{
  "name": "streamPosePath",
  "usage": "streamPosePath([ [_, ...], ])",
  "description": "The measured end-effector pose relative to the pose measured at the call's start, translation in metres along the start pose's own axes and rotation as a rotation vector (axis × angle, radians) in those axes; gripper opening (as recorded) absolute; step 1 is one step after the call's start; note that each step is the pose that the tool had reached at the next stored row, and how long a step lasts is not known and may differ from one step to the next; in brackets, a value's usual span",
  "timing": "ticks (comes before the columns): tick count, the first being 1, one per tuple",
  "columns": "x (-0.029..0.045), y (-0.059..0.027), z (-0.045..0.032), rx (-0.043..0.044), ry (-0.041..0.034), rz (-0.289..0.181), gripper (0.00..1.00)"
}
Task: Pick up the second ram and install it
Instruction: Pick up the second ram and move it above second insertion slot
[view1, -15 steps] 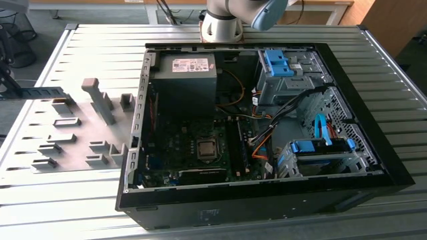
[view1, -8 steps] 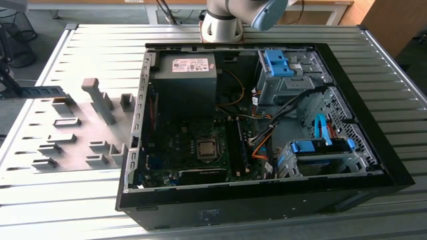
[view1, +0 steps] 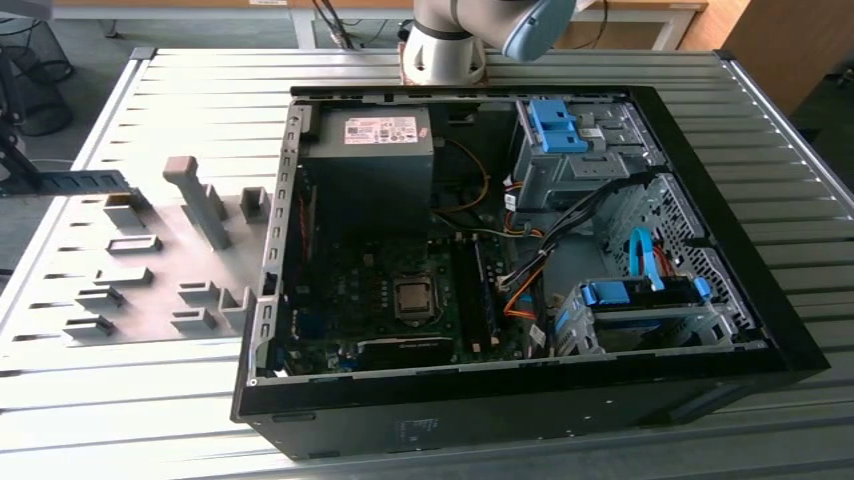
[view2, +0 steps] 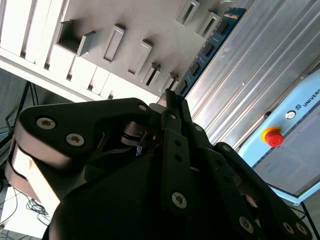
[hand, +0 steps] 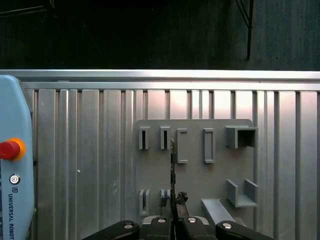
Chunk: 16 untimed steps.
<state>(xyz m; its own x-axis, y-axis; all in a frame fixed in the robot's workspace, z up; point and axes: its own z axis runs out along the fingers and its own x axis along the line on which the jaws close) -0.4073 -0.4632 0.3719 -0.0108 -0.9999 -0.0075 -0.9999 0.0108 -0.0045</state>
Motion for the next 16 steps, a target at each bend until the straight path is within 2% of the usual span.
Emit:
streamPosePath([
  [16, 0.0000, 0.0000, -0.0033, 0.0001, 0.0000, 0.000, 0.14],
])
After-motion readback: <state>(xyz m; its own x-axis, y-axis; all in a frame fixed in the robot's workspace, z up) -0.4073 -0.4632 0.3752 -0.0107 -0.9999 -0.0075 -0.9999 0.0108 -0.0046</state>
